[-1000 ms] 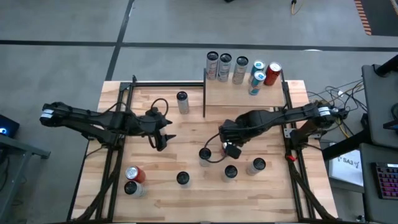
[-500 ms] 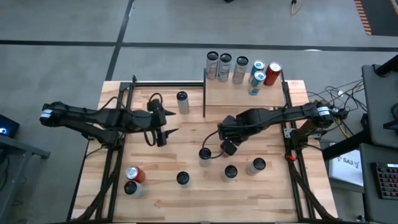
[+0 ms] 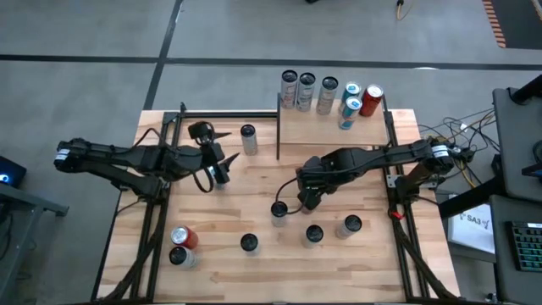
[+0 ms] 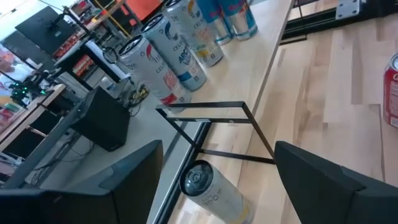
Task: Place canned beverage on shelf
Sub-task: Put the top red white soda can on the shelf aligned with the red black soda can
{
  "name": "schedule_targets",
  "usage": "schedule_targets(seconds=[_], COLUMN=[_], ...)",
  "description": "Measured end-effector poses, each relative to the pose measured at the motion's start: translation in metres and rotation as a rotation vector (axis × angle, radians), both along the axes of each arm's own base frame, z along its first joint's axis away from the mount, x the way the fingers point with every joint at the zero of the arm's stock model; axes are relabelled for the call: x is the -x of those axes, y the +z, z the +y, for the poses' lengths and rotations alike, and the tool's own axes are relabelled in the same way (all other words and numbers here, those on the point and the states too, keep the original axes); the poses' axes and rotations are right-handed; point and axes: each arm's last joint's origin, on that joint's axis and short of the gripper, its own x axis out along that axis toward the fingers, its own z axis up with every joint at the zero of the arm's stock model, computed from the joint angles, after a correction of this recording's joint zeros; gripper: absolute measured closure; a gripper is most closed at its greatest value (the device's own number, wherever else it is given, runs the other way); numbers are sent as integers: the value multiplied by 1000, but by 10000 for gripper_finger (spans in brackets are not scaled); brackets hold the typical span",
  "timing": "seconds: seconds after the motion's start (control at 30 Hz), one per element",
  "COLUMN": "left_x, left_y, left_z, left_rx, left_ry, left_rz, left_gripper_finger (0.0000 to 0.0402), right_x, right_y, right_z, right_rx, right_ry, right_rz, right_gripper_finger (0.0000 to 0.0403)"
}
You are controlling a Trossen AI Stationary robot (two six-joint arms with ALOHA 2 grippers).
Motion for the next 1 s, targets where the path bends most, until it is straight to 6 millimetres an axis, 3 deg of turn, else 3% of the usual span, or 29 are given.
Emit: schedule_targets(seconds=[0.2,0.47,1.0], left_x=[-1,-2,-2], left_y=[-1,-3,-8], left_z=[0,0,-2], left_rx=[-5,33,128], left_ry=[-3,3,-37], left_rz=[7,-7,-23], left_gripper_finger=[109,109,109], right_x=[-6,-8,-6], right_y=[1,2,2], right_z=[0,3,17], right_rx=[10,-73,-74], right_ry=[-26,-138,-99], right_rz=[-72,-88,-89], right_gripper_finger=[45,44,44])
